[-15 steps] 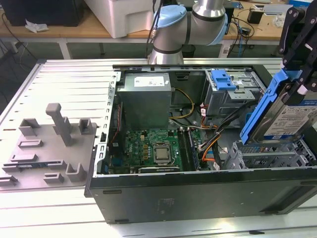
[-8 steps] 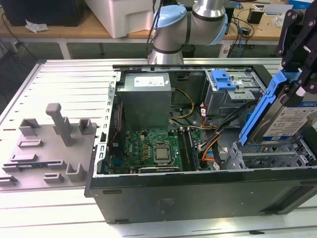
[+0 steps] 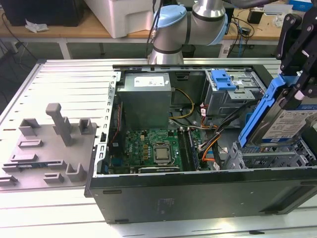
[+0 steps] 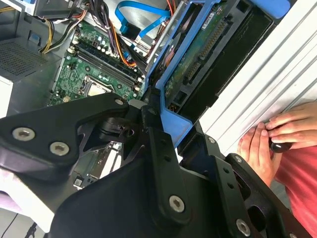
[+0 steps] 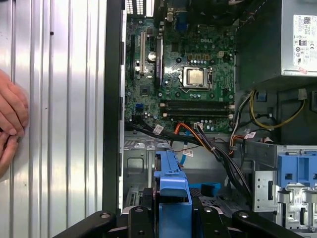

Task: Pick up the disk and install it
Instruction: 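Insert the disk into the insertion slot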

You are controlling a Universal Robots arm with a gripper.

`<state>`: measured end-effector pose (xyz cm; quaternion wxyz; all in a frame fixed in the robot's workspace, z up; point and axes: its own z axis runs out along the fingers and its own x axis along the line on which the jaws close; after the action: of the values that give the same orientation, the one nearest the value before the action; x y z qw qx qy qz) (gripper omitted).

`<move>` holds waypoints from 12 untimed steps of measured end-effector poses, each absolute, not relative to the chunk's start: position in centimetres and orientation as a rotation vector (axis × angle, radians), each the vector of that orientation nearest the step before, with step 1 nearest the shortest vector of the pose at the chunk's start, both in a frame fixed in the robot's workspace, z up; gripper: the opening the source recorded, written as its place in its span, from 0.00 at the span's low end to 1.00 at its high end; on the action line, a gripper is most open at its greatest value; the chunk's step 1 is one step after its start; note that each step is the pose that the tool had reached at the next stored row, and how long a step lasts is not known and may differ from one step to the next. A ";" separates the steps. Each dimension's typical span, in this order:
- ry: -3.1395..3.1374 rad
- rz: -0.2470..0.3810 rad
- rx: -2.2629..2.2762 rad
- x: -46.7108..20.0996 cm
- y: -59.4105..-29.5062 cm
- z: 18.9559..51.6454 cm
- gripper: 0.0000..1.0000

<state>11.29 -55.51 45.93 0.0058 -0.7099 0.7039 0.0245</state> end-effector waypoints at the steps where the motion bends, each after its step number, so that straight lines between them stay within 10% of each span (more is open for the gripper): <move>1: 2.203 0.077 -2.222 11.3 -55.5 45.9 0.37; 12: 2.201 0.080 -2.220 11.3 -55.8 45.4 0.37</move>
<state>11.29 -55.76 45.43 0.0069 -0.7099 0.7038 0.0256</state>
